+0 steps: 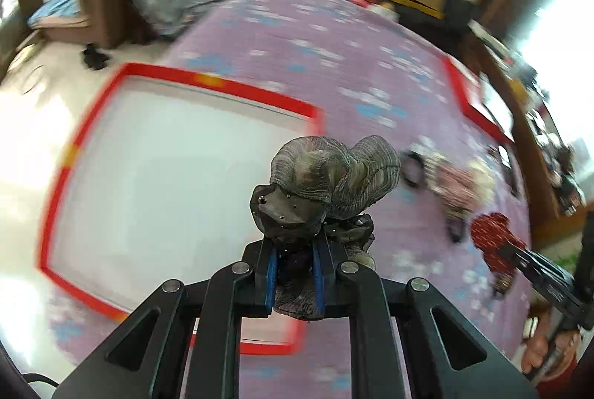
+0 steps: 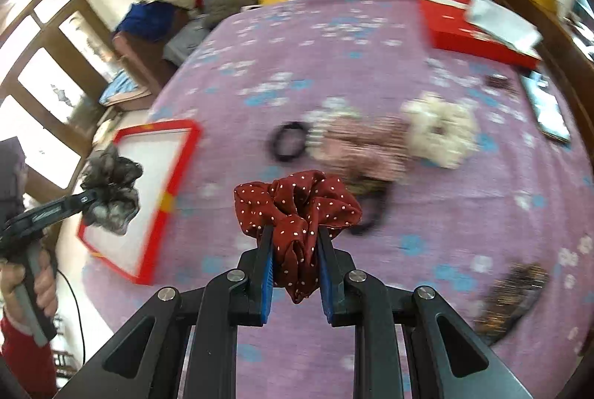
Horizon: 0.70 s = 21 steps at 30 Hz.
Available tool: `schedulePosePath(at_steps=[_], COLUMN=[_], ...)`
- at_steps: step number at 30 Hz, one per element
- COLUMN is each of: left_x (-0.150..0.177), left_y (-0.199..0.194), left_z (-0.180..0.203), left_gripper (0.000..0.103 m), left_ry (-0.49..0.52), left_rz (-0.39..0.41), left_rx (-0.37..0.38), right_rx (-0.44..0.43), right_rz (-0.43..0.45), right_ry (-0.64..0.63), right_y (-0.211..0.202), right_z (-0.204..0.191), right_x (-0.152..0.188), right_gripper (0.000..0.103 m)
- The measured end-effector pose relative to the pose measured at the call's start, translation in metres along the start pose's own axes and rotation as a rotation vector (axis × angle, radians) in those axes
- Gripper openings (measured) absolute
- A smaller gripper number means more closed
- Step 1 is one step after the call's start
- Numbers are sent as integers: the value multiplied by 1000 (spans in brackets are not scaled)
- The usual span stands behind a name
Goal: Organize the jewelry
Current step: 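Carry both scrunchies into the red-framed tray and open both tools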
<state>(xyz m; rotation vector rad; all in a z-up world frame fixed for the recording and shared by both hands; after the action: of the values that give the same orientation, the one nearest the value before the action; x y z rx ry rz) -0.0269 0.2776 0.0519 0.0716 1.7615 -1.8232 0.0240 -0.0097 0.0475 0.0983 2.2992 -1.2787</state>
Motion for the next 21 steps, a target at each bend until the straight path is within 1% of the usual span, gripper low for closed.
schedulePosePath(at_steps=[4,5,8,11,15,21], left_x=[-24,-28,-41,-54,-71,-85], left_y=[2,5,18,31,53,80], left_z=[-58,-67,-91,-109,-125,-135], left_gripper=[15,15,16,16,16,18], left_ry=[-22,-22,-25,-17,-15,-45], left_rz=[13,10,-8,-9,-14,-42], left_rx=[-70,-80,-103,-133,-145,-169], right_rx=[-67,-86,-118,-123,-99,-68], right_rz=[-18,-23,-35,-57,-88,-120], right_ry=[-52,-70,-101,-131,-169,-177], right_y=[35,48,76,111,144,181], right_z=[-56,-74,-110,-143,-170,-184], right_x=[-12,-16,-27,-41,-54,-71], right_gripper=[22,23,23,24,24,25])
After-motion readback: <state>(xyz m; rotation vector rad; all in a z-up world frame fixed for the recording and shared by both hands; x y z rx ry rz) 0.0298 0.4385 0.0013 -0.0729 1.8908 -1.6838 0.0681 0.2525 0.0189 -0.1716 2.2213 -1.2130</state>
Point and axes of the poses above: each gripper's, at about its wrist camera, not at the fingertips, and y roughly the way its jaws point, z to its right, x to its underside, the point moved 7 cm from there along y, roughly the way its jaws point, and after that the axes turned 8 degrees about -x, right-handed, at the moved point
